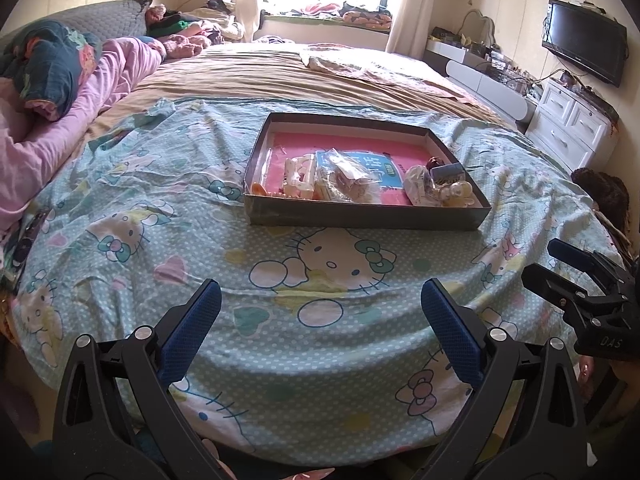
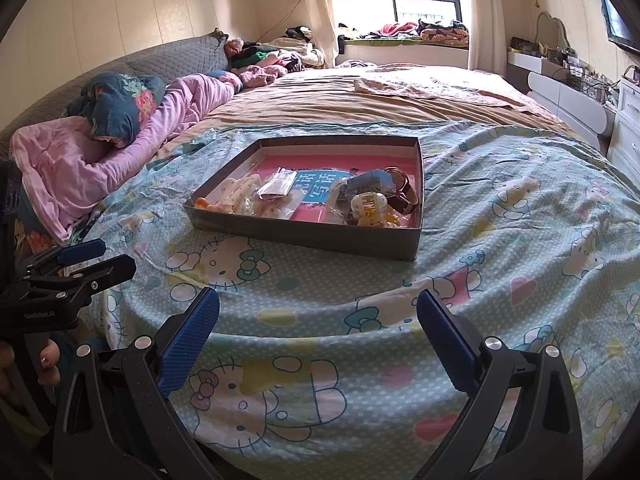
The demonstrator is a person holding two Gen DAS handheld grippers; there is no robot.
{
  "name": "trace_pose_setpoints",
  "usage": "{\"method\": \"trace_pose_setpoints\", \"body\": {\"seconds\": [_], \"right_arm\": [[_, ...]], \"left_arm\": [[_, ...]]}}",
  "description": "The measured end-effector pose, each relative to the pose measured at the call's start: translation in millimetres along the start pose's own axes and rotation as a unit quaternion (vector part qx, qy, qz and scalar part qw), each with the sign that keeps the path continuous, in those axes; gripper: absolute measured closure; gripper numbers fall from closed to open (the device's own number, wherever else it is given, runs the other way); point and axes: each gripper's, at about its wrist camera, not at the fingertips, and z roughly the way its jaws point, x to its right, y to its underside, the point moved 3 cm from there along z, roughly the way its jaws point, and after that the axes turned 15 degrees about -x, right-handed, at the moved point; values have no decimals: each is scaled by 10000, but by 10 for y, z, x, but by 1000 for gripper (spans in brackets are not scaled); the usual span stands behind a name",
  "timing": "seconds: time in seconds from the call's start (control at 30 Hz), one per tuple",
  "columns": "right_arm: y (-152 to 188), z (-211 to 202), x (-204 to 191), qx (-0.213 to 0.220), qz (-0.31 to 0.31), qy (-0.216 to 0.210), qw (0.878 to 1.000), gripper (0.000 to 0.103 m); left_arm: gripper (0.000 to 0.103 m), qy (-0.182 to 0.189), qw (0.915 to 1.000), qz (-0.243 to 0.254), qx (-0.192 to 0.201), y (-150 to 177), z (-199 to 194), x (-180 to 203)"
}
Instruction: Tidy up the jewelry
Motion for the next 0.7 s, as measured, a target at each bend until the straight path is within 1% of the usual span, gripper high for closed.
{"method": "trace_pose_setpoints", "body": {"seconds": [0.7], "right_arm": [[-7,28,-27,-10,-26,-16,10000,5]], "left_arm": [[9,-21,10000,7,-41,4,33,-11]]}}
